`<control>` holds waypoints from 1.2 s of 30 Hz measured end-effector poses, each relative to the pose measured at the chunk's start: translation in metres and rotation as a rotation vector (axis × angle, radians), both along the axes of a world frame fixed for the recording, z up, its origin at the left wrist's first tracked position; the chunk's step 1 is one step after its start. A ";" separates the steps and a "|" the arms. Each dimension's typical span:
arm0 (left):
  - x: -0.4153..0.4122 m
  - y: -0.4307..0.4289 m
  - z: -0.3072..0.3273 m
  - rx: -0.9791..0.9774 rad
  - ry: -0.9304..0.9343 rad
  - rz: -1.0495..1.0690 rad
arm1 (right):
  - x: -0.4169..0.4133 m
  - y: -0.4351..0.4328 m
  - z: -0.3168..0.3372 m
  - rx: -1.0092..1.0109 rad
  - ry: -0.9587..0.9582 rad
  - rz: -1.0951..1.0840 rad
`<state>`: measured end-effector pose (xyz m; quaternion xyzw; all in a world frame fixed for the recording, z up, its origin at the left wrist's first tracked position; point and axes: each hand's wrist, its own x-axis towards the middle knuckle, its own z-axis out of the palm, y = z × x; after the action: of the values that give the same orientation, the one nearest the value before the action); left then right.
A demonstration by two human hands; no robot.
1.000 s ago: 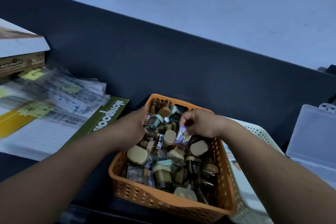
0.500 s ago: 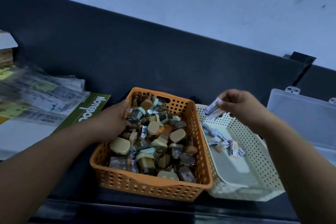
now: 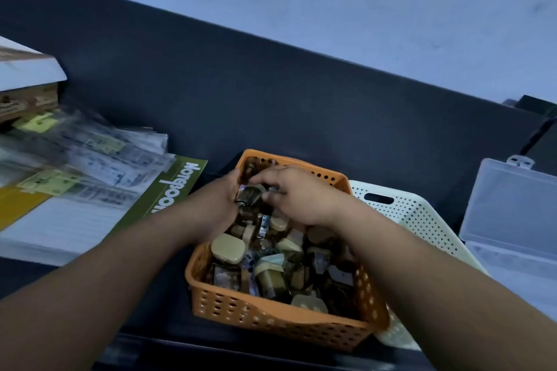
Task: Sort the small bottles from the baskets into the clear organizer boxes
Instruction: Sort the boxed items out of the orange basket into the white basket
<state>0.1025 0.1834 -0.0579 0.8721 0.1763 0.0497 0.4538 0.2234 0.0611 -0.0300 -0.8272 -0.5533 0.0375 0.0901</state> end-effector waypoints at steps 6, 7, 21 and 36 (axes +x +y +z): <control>0.001 0.009 -0.009 0.002 0.043 -0.023 | 0.022 0.000 -0.019 -0.251 0.004 -0.004; 0.002 0.010 -0.011 -0.007 0.045 -0.027 | 0.025 -0.010 -0.015 -0.241 0.015 -0.015; 0.004 0.010 -0.012 -0.028 0.028 -0.017 | 0.011 -0.010 -0.014 -0.344 0.081 0.035; 0.002 0.006 -0.008 -0.034 -0.009 0.003 | 0.023 0.040 -0.008 -0.537 -0.078 0.027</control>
<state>0.1048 0.1889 -0.0662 0.8636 0.1765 0.0512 0.4694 0.2459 0.1008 -0.0384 -0.8148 -0.5375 0.1524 -0.1544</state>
